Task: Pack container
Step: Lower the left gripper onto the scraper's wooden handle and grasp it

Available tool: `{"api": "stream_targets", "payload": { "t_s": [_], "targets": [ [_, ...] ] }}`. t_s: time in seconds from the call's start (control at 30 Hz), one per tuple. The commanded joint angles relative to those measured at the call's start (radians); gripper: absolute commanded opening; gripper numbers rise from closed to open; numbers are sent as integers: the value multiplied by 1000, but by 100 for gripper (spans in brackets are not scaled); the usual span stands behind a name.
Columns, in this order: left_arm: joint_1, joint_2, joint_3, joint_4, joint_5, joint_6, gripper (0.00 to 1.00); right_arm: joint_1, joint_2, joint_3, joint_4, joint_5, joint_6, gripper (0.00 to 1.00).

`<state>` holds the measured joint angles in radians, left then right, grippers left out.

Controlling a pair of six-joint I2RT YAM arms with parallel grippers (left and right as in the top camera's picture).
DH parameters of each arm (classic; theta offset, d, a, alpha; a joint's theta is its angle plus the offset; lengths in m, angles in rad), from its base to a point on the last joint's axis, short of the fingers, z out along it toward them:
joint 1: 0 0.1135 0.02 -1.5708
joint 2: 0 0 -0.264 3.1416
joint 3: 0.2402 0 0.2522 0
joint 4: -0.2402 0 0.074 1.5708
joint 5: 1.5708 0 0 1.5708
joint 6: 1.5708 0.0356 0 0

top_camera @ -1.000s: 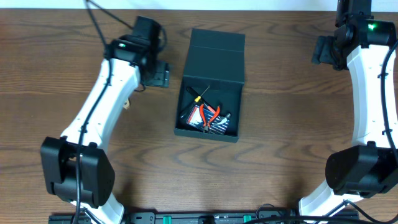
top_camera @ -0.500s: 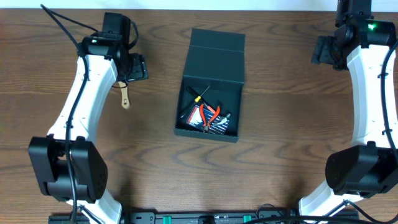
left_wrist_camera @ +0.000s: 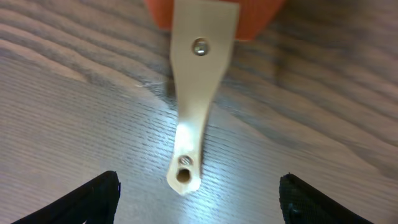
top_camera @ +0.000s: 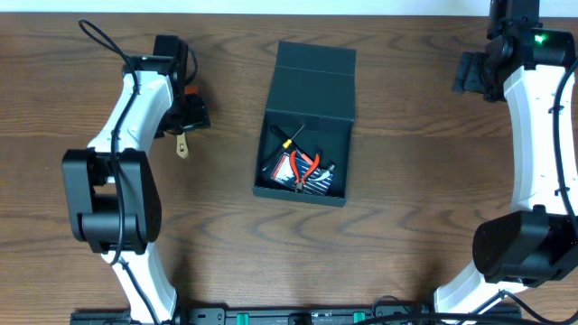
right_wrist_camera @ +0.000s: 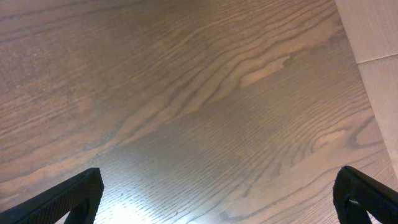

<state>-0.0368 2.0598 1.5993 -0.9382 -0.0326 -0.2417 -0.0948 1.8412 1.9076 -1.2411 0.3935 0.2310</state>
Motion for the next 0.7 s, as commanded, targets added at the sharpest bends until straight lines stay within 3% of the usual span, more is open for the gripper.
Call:
{"api": "stream_targets", "payload": {
  "t_s": [0.0, 0.3, 0.67],
  "targets": [
    [21, 35, 3, -1, 18, 27, 80, -2, -5, 14, -1, 13, 8, 99],
    [29, 101, 2, 22, 104, 108, 76, -2, -5, 14, -1, 13, 8, 99],
    [30, 112, -10, 57, 104, 110, 76, -2, -5, 14, -1, 13, 8, 99]
  ]
}}
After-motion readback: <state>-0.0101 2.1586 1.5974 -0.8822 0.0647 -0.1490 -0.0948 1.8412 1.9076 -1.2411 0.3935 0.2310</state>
